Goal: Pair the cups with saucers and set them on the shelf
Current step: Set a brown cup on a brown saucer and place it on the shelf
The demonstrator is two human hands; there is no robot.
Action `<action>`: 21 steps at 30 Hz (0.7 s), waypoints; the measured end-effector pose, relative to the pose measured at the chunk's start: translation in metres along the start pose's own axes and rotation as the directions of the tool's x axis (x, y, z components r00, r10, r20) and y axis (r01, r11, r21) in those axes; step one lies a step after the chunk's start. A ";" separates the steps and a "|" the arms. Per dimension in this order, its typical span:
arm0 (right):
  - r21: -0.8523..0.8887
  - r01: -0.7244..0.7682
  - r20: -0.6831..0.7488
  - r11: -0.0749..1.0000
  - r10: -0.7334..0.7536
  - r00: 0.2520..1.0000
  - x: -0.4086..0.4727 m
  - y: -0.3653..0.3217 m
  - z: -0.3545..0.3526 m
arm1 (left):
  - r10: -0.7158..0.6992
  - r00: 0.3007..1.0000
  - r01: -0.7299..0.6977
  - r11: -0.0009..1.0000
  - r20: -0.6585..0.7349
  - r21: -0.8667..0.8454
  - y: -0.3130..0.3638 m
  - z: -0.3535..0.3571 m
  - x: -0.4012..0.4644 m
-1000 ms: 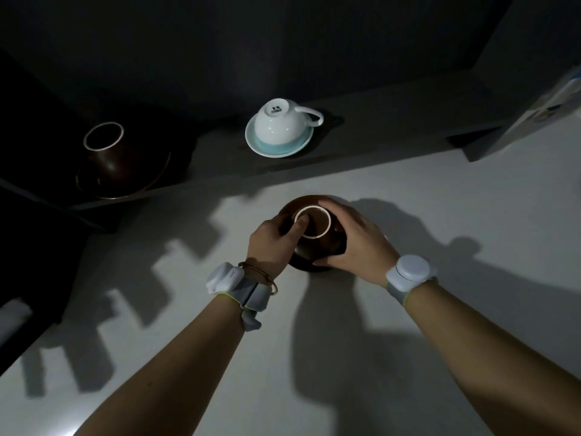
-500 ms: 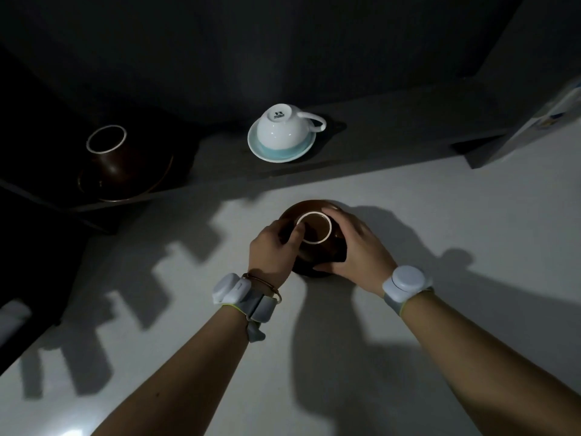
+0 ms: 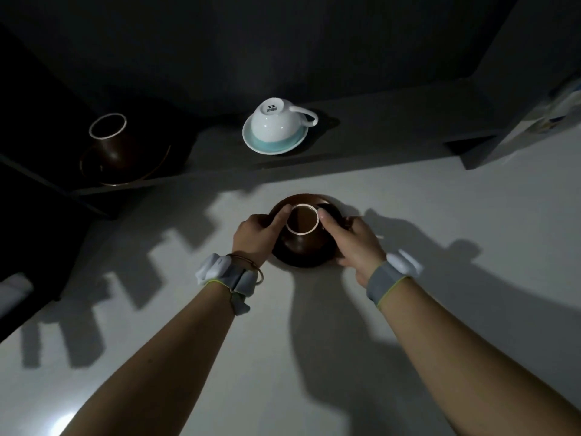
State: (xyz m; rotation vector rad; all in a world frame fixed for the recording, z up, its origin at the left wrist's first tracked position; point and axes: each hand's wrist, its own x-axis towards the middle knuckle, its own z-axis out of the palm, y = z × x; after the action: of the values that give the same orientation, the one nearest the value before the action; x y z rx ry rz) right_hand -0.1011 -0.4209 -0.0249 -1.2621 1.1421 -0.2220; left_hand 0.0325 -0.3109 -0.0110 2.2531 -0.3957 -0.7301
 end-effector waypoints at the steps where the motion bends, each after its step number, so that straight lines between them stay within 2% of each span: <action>1: -0.027 0.019 -0.008 0.999 -0.020 1.000 0.000 -0.001 0.001 | -0.005 1.000 0.005 1.000 -0.003 -0.001 0.001 0.000 -0.003; 10: 0.029 -0.006 0.025 1.000 0.006 1.000 -0.031 0.013 -0.009 | 0.028 0.999 -0.029 0.999 0.032 0.026 -0.011 -0.003 -0.032; 15: 0.084 -0.010 -0.030 0.996 0.012 0.999 -0.070 0.009 -0.021 | 0.176 0.980 -0.181 0.983 0.096 0.043 -0.008 -0.006 -0.049; 21: 0.153 0.077 -0.101 0.985 -0.062 0.993 -0.100 -0.016 -0.053 | 0.331 0.929 -0.321 0.943 0.164 -0.087 0.030 -0.009 -0.062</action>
State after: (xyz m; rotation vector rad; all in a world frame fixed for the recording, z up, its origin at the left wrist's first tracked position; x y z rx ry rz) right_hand -0.1817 -0.3910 0.0501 -1.1627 1.1406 -0.4206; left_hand -0.0135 -0.2970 0.0396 2.0046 -0.8034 -0.7538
